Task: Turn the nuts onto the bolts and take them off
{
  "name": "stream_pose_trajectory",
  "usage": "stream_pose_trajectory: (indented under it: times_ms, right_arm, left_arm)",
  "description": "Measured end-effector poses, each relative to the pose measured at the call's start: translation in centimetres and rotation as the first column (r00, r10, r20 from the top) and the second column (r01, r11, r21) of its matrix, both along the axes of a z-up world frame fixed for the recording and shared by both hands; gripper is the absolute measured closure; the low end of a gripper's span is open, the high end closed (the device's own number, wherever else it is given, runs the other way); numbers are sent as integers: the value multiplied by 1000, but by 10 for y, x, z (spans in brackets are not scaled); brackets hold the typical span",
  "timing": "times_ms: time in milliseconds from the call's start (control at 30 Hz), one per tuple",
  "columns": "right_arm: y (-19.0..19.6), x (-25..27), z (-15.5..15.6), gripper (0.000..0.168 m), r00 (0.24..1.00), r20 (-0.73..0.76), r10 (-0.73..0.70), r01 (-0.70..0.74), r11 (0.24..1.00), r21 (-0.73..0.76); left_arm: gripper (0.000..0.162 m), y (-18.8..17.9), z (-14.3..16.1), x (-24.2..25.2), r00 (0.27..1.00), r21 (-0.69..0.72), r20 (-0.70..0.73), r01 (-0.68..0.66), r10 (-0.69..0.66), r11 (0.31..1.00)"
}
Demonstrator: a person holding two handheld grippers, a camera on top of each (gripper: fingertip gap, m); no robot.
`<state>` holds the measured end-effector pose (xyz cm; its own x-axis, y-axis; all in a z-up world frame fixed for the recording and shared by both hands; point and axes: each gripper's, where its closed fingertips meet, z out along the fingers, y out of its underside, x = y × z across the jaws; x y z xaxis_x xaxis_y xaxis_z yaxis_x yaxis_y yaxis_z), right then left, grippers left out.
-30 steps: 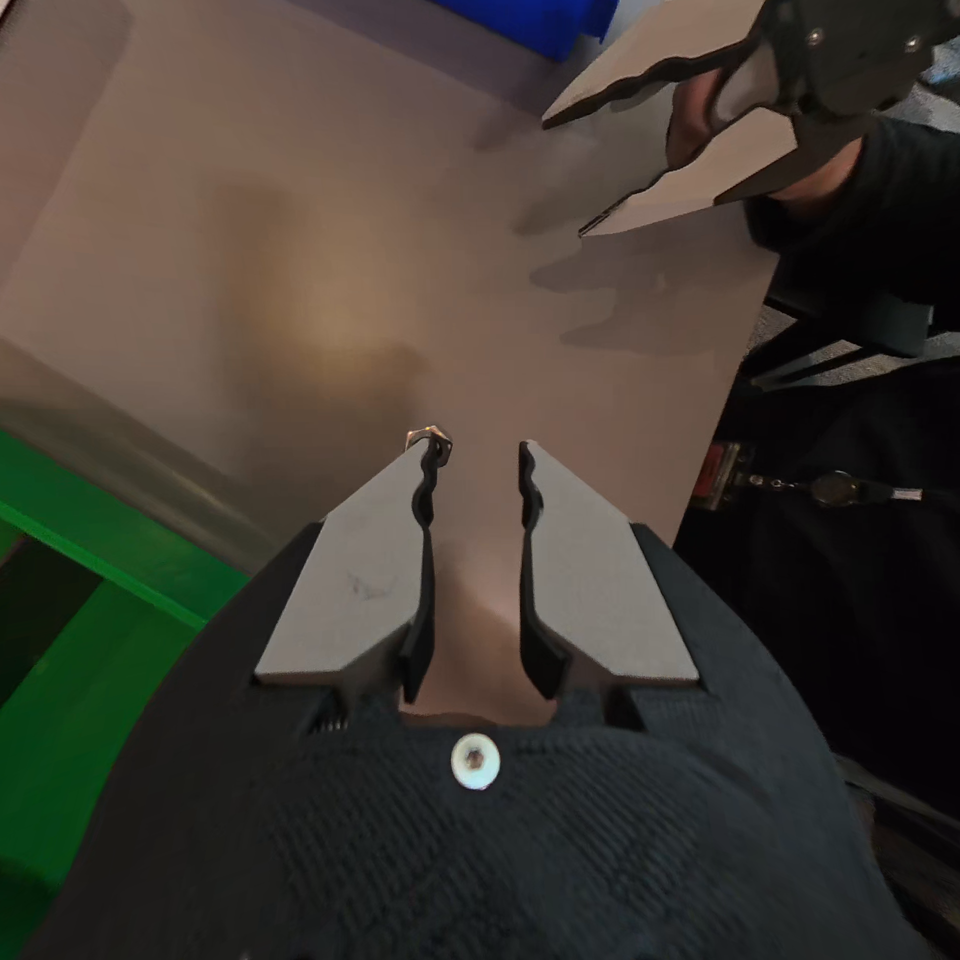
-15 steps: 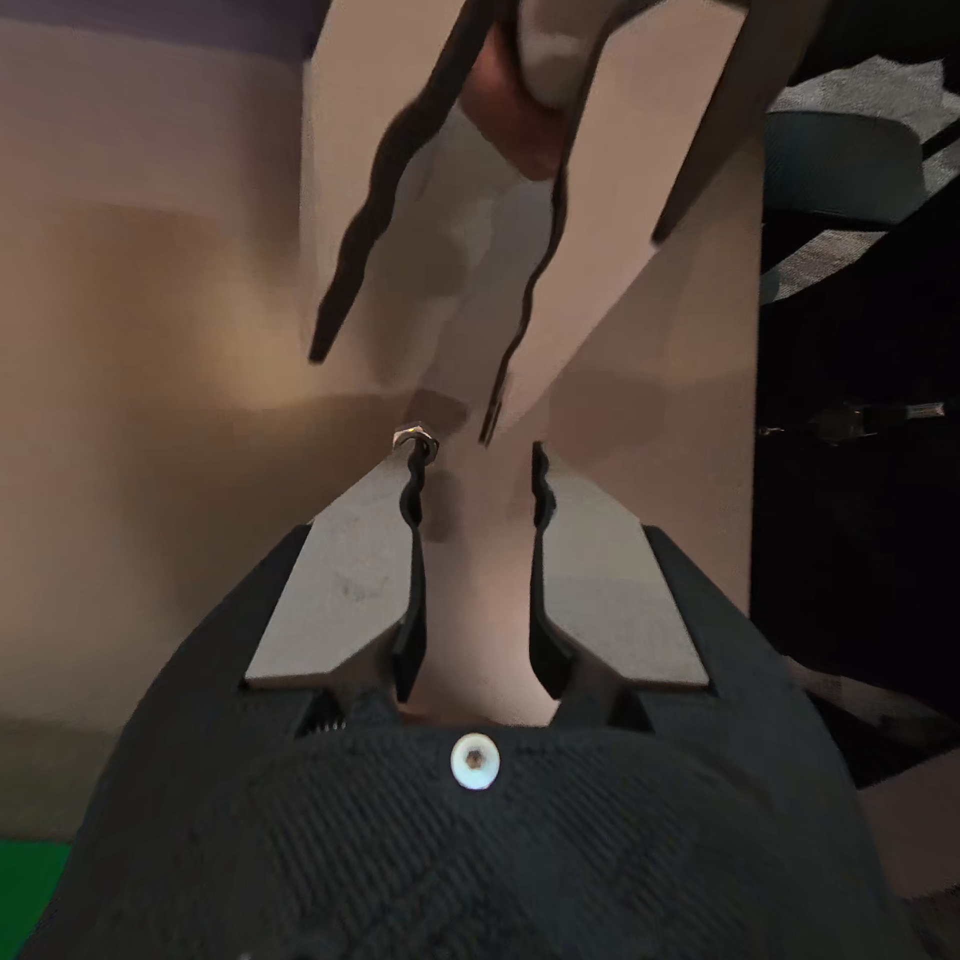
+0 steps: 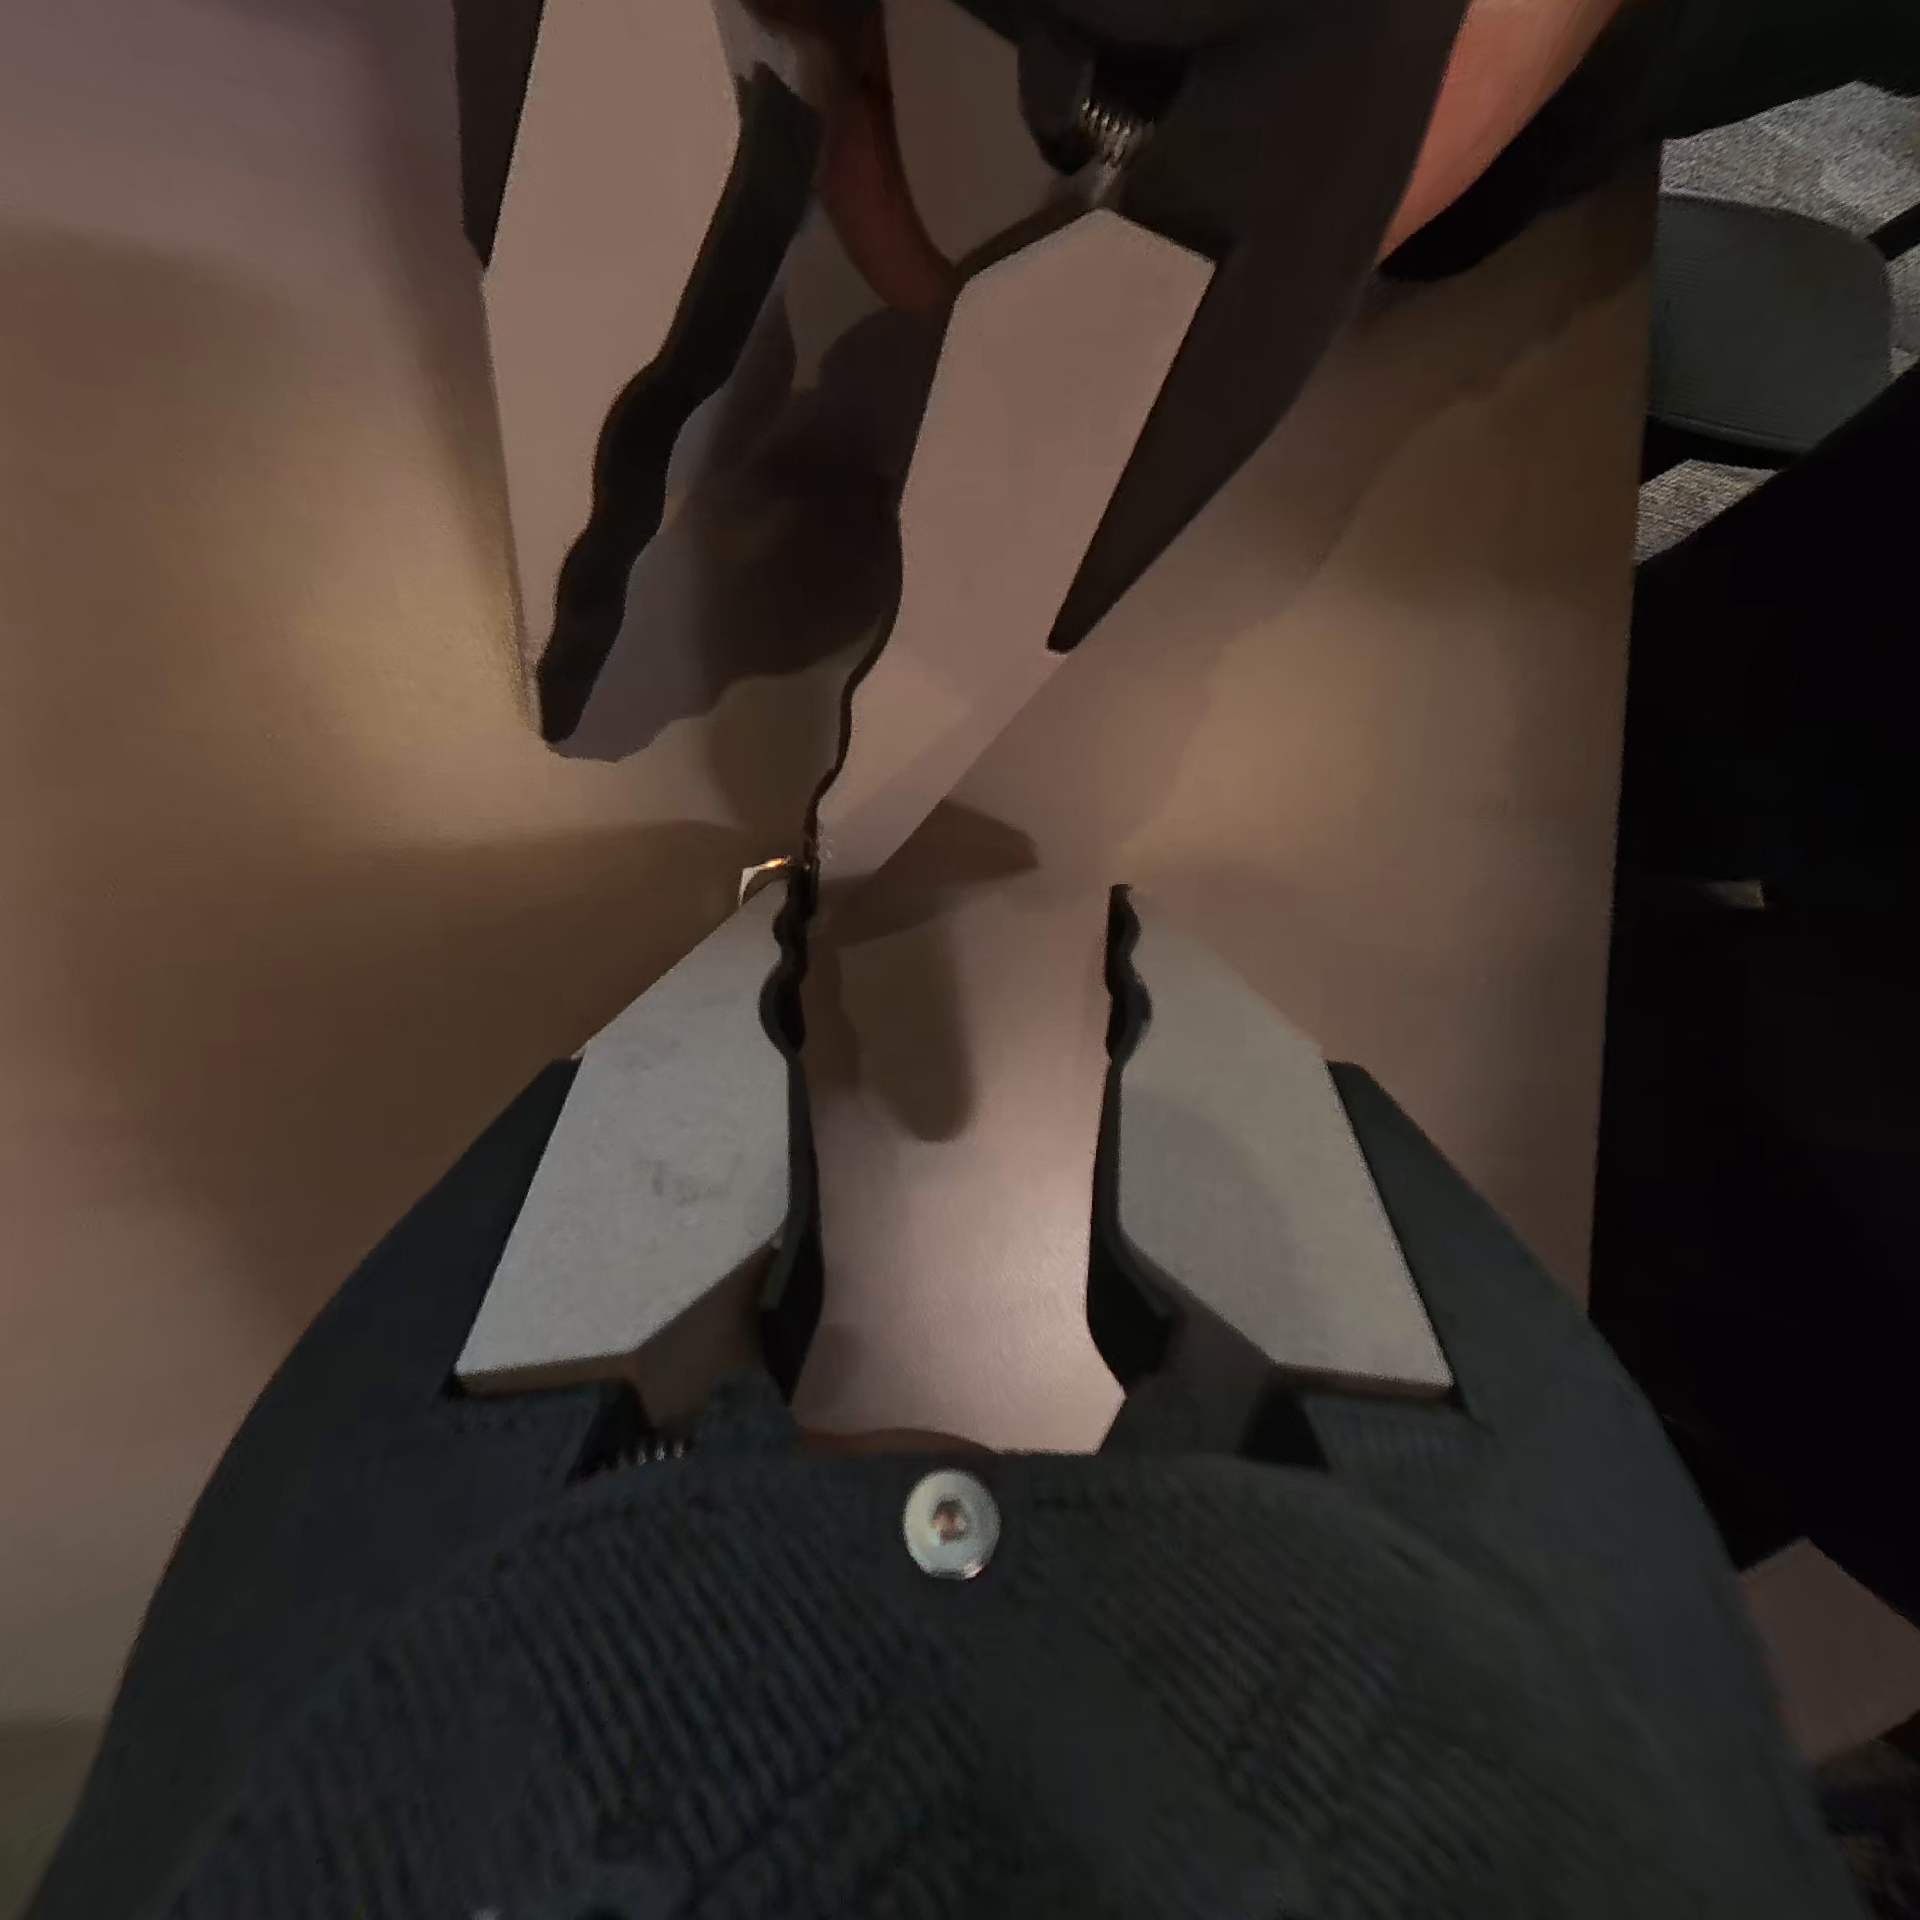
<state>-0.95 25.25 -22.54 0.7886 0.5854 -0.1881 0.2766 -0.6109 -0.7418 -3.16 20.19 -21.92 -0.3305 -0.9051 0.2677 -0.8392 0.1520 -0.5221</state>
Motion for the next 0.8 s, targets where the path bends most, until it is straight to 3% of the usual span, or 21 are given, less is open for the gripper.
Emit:
stream_pose_trajectory:
  times_ms: [133, 200, 300, 433, 533, 700, 800]
  right_arm:
    - [0, 1, 0, 122, 1000, -19, -7, 7, 1000, -10]
    - [2, 6, -3, 137, 999, 29, -27, 26, 1000, 4]
    - [4, 13, -5, 158, 994, 106, -26, 21, 998, 54]
    - [0, 9, -2, 130, 998, 48, -29, 28, 999, 19]
    - [4, 14, 8, 129, 995, -8, -99, 99, 995, 34]
    - [1, -3, 18, 126, 961, -246, -127, 100, 988, -121]
    - [4, 1, 12, 126, 968, -204, -148, 121, 983, -141]
  left_arm:
    - [106, 2, 0, -1, 1000, 11, -10, 1, -1, 1000]
    - [98, 3, 0, -3, 1000, 16, -18, -4, 4, 1000]
    - [113, 1, 8, -4, 1000, -26, 9, -2, 2, 1000]
    - [110, 10, 4, -2, 999, -14, 3, -38, 38, 999]
    - [109, 3, -2, -6, 1000, 23, -5, 2, -2, 1000]
    - [110, 0, -6, -7, 998, 144, -4, 60, -60, 988]
    - [108, -1, -7, -9, 997, 186, -7, 75, -75, 980]
